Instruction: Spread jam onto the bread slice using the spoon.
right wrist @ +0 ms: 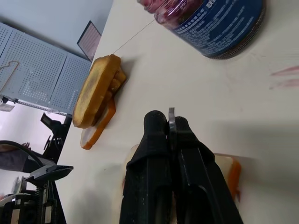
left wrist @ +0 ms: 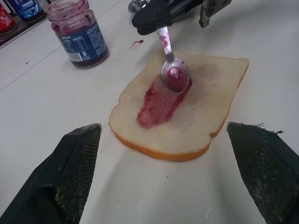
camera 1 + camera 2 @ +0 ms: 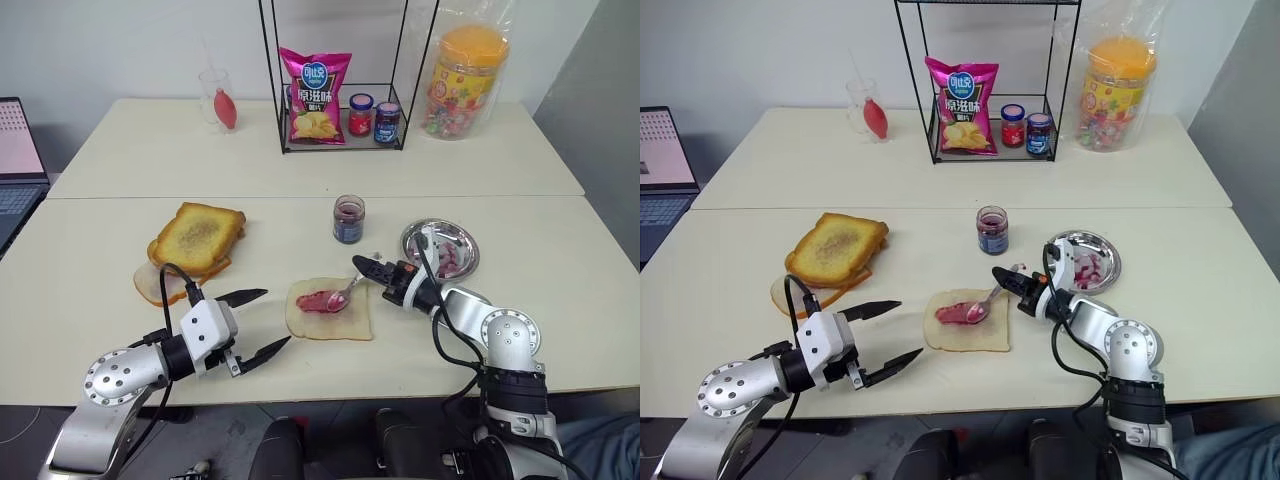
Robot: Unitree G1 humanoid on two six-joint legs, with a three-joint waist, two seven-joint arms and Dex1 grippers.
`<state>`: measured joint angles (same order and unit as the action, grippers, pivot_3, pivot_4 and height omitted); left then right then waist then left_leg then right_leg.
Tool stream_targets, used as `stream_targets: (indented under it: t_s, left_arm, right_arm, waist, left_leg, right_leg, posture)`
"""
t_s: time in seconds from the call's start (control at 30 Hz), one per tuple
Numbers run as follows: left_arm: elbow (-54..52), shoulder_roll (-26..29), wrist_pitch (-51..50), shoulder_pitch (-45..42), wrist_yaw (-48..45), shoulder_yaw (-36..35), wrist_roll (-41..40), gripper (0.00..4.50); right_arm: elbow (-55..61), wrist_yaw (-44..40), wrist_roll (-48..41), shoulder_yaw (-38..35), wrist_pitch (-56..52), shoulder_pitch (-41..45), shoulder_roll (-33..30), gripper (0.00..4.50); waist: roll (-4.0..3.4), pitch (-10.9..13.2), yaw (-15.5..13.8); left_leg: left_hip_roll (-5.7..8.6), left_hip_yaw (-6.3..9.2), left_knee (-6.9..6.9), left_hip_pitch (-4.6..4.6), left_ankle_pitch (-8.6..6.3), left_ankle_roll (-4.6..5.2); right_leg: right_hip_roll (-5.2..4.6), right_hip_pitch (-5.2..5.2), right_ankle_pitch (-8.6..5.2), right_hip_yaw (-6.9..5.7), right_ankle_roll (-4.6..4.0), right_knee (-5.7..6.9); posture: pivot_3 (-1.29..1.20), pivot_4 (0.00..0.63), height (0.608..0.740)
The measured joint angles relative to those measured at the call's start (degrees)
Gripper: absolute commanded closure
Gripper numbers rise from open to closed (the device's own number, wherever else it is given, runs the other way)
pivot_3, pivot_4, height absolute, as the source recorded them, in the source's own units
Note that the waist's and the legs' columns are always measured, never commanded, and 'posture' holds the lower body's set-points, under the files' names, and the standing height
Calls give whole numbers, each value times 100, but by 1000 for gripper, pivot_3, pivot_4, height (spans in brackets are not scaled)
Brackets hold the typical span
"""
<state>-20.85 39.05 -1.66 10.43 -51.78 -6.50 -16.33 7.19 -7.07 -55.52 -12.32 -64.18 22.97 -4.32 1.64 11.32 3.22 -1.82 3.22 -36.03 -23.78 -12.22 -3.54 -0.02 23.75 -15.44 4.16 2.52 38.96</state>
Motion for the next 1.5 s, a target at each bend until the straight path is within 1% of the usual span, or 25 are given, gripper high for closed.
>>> stream_targets:
  t_s: [0.13, 0.33, 0.43, 0.53, 0.6, 0.67, 0.7, 0.87, 0.97, 1.03, 1.1, 1.27, 1.5]
  left_arm:
    - [69, 2, 3, -50, -23, 0, -1, 0]
    - [69, 18, -68, -123, -22, -2, -34, 0]
    - [38, 63, -263, -310, -48, 1, -157, 0]
    - [-164, 75, -546, -722, -55, 114, -308, 0]
    - [-382, -11, -828, -1191, 19, 276, -412, 0]
    - [-496, -26, -998, -1416, 105, 354, -476, 0]
    - [-520, -79, -1281, -1684, 159, 520, -504, 0]
    - [-569, -418, -1928, -2728, 450, 1248, -333, 0]
    - [-418, -843, -2216, -3342, 611, 1784, -132, 0]
    - [-330, -1002, -2336, -3584, 610, 2137, -23, 0]
    - [-280, -1035, -2456, -3705, 592, 2374, 47, 0]
    - [86, -1302, -2603, -4167, 616, 2675, 279, 0]
    - [367, -1696, -2585, -4384, 708, 2864, 486, 0]
  right_arm:
    - [139, 183, -232, -153, -139, 2, -41, 4450]
    - [436, 546, -1034, -507, -316, 186, -17, 4450]
    - [511, 739, -1411, -662, -266, 358, -36, 4450]
    - [632, 855, -1619, -770, -176, 432, -362, 4450]
    - [697, 933, -1735, -1041, 21, 532, -728, 4450]
    - [781, 963, -1765, -1209, 164, 578, -925, 4450]
    - [794, 972, -1764, -1309, 276, 555, -1089, 4450]
    - [480, 911, -1391, -1640, 830, 431, -1611, 4450]
    - [52, 612, -948, -1800, 1337, 207, -1818, 4450]
    - [-251, 401, -626, -1797, 1646, 93, -1855, 4450]
    - [-508, 275, -387, -1792, 1862, 56, -1868, 4450]
    - [-993, -158, -1, -1651, 2274, 176, -1845, 4450]
    - [-1779, -545, 528, -1320, 2668, 377, -1714, 4450]
  waist:
    - [0, 0, 0]
    - [-1, 1, 12]
    - [-1, 1, 16]
    - [-2, 2, -20]
    - [-2, 2, -45]
    - [1, -1, -29]
    - [-1, 1, -16]
    - [-1, 1, -13]
    - [0, 0, -10]
    - [-1, 0, 4]
    - [-4, 2, 42]
    - [-10, 3, 41]
    - [-10, 3, 16]
  left_leg:
    - [0, 0, 0, -2, 0, 0]
    - [-3, 1, 1, -1, 0, 0]
    - [-3, 2, 0, -2, 0, 1]
    - [3, 3, -3, -8, 0, 0]
    - [10, 0, -6, -11, 0, 0]
    - [10, -1, -5, -7, 0, 1]
    - [10, 1, -4, -6, 0, 1]
    - [8, 4, -5, -2, 1, 1]
    - [10, 4, -7, 0, 1, 1]
    - [10, 0, -6, 2, 1, 1]
    - [9, -1, -5, 5, 1, 2]
    - [7, 4, -7, 12, 5, 8]
    - [9, 2, -6, 12, 5, 8]
  right_leg:
    - [0, 0, 0, 0, 0, -1]
    - [4, 2, 0, 0, 0, 1]
    - [4, 2, 0, -1, 0, 2]
    - [0, 0, 1, -2, 3, -3]
    - [-6, -4, 6, 1, 11, -8]
    - [-6, -7, 6, 2, 11, -10]
    - [-5, -7, 5, 1, 11, -7]
    - [0, -12, 5, 0, 11, -5]
    - [0, -17, 5, 0, 12, -7]
    - [0, -17, 5, 4, 12, -7]
    - [2, -15, 5, 7, 11, -1]
    - [8, -23, 5, 5, 11, 2]
    - [6, -23, 7, 7, 13, 0]
  posture:
    - [0, 150, 740]
    - [0, 150, 740]
    - [0, 150, 740]
    - [0, 150, 740]
    - [0, 150, 740]
    - [0, 150, 740]
    - [0, 150, 740]
    - [0, 150, 740]
    - [0, 150, 740]
    - [0, 150, 740]
    - [0, 150, 740]
    - [0, 150, 740]
    - [0, 150, 740]
